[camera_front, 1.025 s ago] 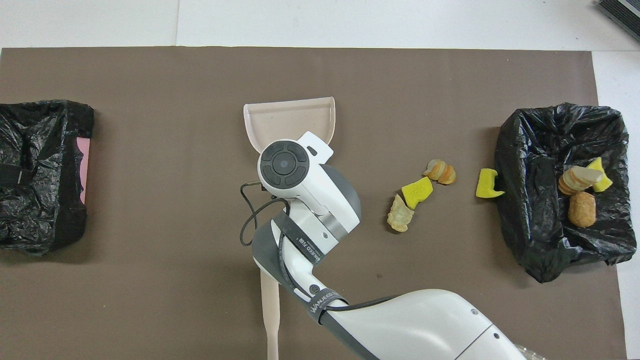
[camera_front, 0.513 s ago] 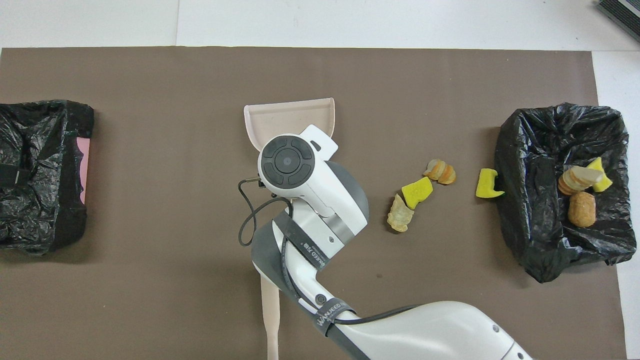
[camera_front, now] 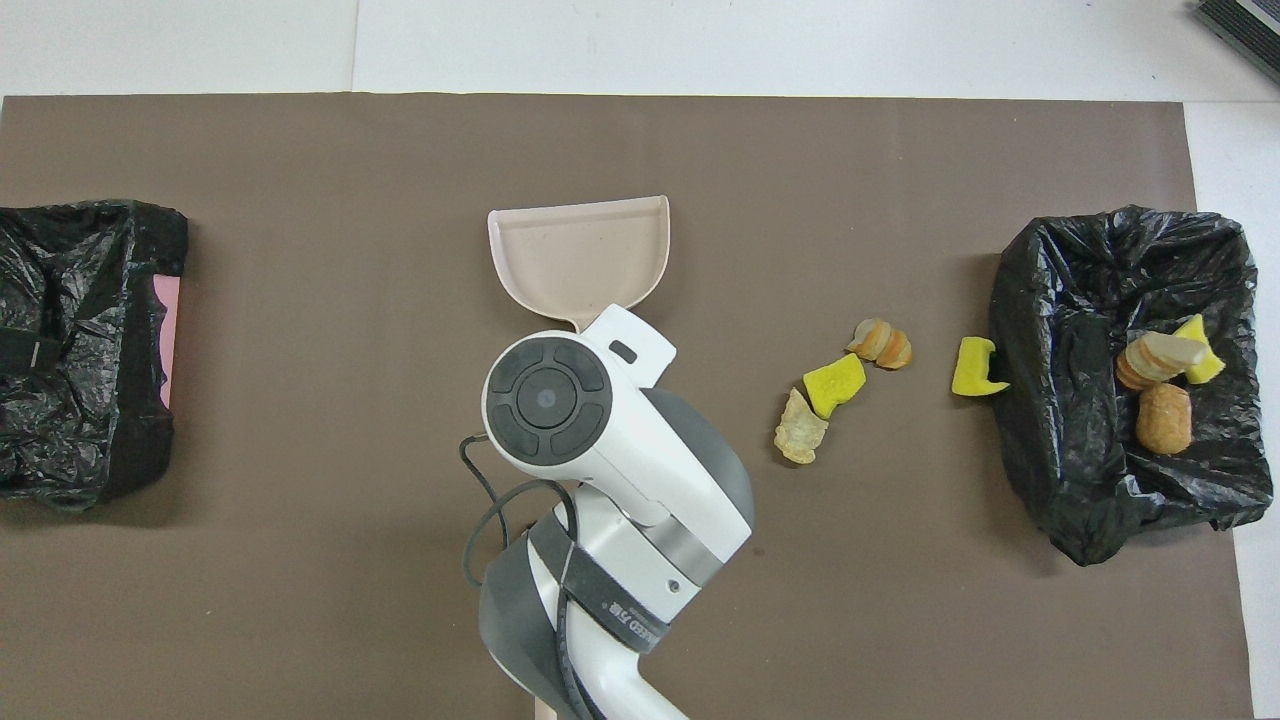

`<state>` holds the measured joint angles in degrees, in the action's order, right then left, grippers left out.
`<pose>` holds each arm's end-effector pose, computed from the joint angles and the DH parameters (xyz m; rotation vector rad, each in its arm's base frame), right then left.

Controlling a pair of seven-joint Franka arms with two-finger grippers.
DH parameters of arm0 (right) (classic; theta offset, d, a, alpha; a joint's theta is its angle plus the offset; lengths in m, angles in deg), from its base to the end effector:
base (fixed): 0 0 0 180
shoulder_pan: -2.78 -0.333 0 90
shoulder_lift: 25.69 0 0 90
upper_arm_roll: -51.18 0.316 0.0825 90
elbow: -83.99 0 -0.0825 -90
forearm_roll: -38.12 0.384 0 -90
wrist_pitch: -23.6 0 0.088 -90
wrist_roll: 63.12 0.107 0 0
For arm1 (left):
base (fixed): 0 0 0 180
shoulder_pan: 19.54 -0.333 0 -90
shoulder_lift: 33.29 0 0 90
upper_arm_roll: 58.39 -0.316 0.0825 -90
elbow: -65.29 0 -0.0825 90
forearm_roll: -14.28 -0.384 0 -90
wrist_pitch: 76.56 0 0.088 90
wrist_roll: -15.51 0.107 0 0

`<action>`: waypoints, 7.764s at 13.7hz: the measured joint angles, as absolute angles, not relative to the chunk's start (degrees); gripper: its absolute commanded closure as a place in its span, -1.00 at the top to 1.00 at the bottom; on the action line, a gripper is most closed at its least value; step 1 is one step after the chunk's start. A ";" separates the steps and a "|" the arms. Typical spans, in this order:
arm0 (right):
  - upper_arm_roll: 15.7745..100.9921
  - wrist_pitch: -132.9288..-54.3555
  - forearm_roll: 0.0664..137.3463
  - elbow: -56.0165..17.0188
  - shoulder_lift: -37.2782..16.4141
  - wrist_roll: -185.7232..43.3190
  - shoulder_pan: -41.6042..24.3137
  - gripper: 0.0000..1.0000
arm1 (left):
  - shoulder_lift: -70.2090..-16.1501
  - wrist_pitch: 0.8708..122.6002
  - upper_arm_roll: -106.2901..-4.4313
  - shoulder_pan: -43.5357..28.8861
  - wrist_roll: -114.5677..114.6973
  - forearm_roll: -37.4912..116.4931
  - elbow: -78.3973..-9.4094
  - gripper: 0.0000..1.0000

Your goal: Sweep and dump trash in bin

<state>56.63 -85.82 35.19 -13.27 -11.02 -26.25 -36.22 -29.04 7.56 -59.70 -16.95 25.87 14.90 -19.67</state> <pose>0.4555 0.4353 0.4408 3.0873 0.2285 -0.0260 0.5186 -0.0123 0.6961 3.1161 -0.3199 0.0945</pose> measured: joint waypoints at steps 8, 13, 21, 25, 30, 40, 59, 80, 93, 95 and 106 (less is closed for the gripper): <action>56.81 -93.11 39.45 -30.65 -20.36 -19.90 -44.50 1.00 | -29.79 12.50 -58.51 -15.09 24.30 14.92 -20.10 1.00; 56.91 -96.97 40.50 -36.39 -21.26 -14.78 -50.84 1.00 | -34.10 21.12 -58.11 -6.88 17.58 14.97 -22.79 1.00; 56.91 -102.50 46.72 -39.49 -18.07 -14.64 -55.56 -0.99 | -47.55 40.78 -57.79 9.09 -6.20 14.97 -29.40 1.00; 56.80 -103.24 48.43 -39.32 -17.32 -12.69 -55.98 -1.00 | -51.38 50.10 -57.79 15.53 -14.55 14.96 -35.80 1.00; 56.53 -103.33 49.87 -38.59 -17.46 -12.44 -54.39 -1.00 | -51.42 52.46 -58.22 15.83 -16.04 14.96 -38.87 1.00; 56.39 -101.18 50.11 -38.65 -17.63 -12.09 -53.35 -1.00 | -53.24 56.25 -57.98 16.28 -20.29 14.90 -39.60 -1.00; 55.77 -84.39 26.43 -38.95 -24.70 -19.86 -20.10 -1.00 | -41.91 30.97 -59.53 9.22 44.19 11.53 -39.48 -1.00; 56.57 -85.13 23.57 -43.12 -23.36 -29.36 -7.40 -1.00 | -35.61 40.98 -58.34 11.31 63.91 11.52 -55.46 -1.00; 56.91 -90.33 40.72 -40.79 -22.89 -37.75 -24.70 -1.00 | -35.07 44.14 -58.47 11.52 63.91 11.53 -58.76 -1.00; 56.96 -92.32 43.74 -40.17 -22.14 -37.75 -28.15 -1.00 | -35.00 44.28 -58.48 11.52 63.91 11.53 -58.89 -1.00; 56.01 -81.44 37.61 -28.05 -20.00 -38.76 -25.87 -1.00 | -34.95 44.46 -58.49 11.52 63.90 11.53 -59.00 -1.00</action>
<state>56.01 -81.44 37.61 -28.05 -20.00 -38.76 -25.87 -34.95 44.46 -58.49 11.52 63.90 11.53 -59.00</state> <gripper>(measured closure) 0.740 0.687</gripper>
